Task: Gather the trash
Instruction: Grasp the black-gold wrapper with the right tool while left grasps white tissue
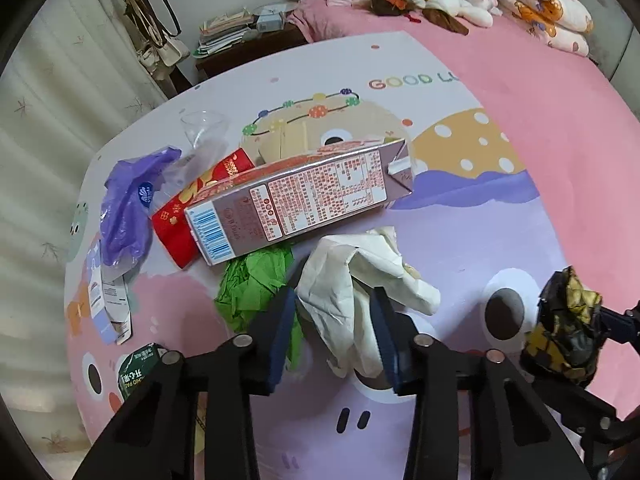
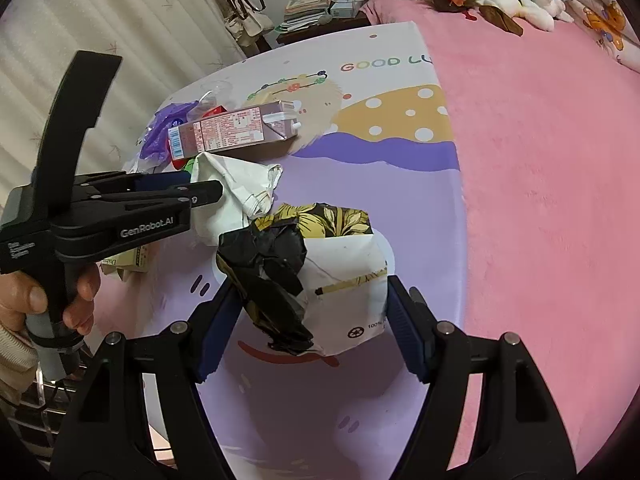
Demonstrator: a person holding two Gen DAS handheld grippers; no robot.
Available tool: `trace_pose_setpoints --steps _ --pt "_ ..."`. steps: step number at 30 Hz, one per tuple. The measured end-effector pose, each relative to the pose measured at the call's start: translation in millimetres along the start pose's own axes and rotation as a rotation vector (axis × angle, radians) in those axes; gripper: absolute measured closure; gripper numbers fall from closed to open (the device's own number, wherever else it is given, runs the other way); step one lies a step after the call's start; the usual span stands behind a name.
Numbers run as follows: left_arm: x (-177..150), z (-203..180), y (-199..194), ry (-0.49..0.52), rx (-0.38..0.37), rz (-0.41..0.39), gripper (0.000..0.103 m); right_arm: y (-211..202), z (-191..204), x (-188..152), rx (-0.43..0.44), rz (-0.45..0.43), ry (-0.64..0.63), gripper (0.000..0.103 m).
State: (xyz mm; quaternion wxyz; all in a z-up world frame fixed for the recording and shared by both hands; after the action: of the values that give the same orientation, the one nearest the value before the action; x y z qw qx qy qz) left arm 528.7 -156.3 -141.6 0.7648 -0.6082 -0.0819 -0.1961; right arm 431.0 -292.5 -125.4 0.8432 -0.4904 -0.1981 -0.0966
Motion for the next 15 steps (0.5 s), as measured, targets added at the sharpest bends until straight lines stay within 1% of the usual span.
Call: trace_pose_setpoints --steps 3,5,6,9,10,15 --pt "1 0 3 0.011 0.024 -0.011 0.068 1 1 0 -0.001 0.001 -0.004 0.035" --pt "1 1 4 0.010 0.027 -0.015 0.076 1 2 -1 0.000 0.004 -0.005 0.035" --pt "2 1 4 0.009 0.032 -0.019 0.078 2 3 -1 0.001 0.006 -0.007 0.035" --pt "1 3 3 0.003 0.035 -0.034 0.080 2 6 -4 0.004 0.010 -0.008 0.035" --pt "0 4 1 -0.003 0.034 -0.039 0.083 2 7 -5 0.004 0.009 -0.008 0.035" --pt "-11 11 -17 -0.045 0.010 -0.067 0.086 1 13 -9 0.002 0.007 -0.006 0.035"
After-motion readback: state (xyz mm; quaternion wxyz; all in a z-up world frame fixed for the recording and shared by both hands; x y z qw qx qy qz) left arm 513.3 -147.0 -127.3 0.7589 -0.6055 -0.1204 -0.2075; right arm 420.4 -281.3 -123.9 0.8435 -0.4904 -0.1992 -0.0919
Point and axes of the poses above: each gripper's, at about its wrist camera, not at the fingertips, and y roughly the way its jaws point, z to its left, x to its top, the point moved 8 cm from there along y, roughly the way its jaws point, and after that the axes turned 9 degrees about x, right-handed, at the moved point
